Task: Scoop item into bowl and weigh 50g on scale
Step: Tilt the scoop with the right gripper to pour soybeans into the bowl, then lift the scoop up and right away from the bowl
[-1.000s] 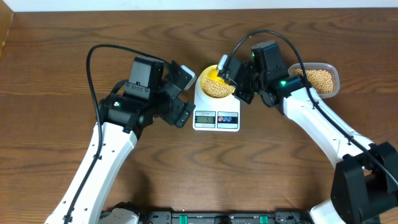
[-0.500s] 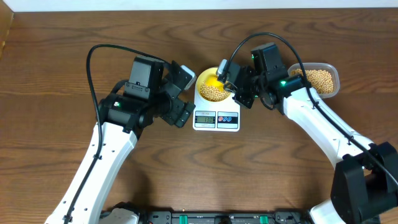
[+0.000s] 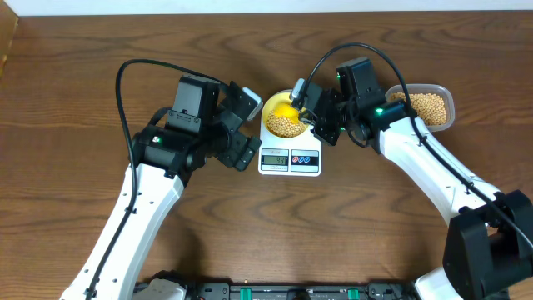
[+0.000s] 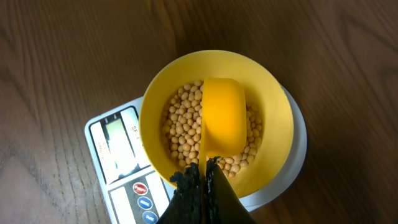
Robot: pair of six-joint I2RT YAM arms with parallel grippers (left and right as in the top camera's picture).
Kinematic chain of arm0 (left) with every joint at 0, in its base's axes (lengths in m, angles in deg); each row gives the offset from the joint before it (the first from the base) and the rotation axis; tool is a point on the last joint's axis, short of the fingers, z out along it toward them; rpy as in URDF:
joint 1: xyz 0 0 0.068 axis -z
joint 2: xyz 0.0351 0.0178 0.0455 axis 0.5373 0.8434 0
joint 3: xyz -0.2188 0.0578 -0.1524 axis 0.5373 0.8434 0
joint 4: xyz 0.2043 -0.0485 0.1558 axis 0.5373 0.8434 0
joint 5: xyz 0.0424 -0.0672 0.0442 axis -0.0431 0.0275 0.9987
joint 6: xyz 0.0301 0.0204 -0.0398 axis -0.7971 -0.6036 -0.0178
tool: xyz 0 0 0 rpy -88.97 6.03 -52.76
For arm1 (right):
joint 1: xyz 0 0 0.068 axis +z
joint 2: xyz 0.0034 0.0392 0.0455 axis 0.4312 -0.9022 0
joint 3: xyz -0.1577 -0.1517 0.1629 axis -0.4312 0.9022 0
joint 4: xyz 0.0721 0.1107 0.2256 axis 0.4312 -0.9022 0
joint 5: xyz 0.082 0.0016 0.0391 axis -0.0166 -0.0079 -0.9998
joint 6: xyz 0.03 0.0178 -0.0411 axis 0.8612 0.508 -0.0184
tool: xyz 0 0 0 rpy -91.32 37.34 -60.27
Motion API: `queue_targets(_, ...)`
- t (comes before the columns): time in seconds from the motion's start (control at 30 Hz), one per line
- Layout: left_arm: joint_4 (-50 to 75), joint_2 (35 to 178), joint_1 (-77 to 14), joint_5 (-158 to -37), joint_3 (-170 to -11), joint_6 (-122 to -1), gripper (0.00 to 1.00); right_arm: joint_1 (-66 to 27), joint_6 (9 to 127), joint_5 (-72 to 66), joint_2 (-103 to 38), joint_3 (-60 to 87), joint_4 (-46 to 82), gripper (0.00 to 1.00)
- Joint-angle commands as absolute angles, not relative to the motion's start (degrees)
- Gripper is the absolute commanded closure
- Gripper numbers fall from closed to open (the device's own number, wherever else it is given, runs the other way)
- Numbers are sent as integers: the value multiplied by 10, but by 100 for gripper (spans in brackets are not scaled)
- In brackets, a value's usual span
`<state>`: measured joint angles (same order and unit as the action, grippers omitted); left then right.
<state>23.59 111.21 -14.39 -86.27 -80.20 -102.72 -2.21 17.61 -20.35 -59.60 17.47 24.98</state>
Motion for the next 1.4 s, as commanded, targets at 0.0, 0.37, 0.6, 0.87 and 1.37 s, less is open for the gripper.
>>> queue_targets(0.0, 237, 1108, -144, -871, -794, -1037, 11, -20, 187, -217, -595, 174, 248, 99)
queue_targets(0.37, 237, 1109, -144, -871, -794, -1037, 11, -37, 232, -236, -595, 174, 262, 99)
queue_targets(0.6, 237, 1109, -144, -871, -794, -1037, 11, -58, 251, -299, -595, 174, 263, 99)
queue_targets(0.87, 237, 1109, -144, -871, -794, -1037, 11, -85, 265, -347, -595, 174, 267, 99)
queue_targets(1.37, 237, 1108, -144, -871, -794, -1037, 11, -121, 302, -432, -595, 174, 281, 99)
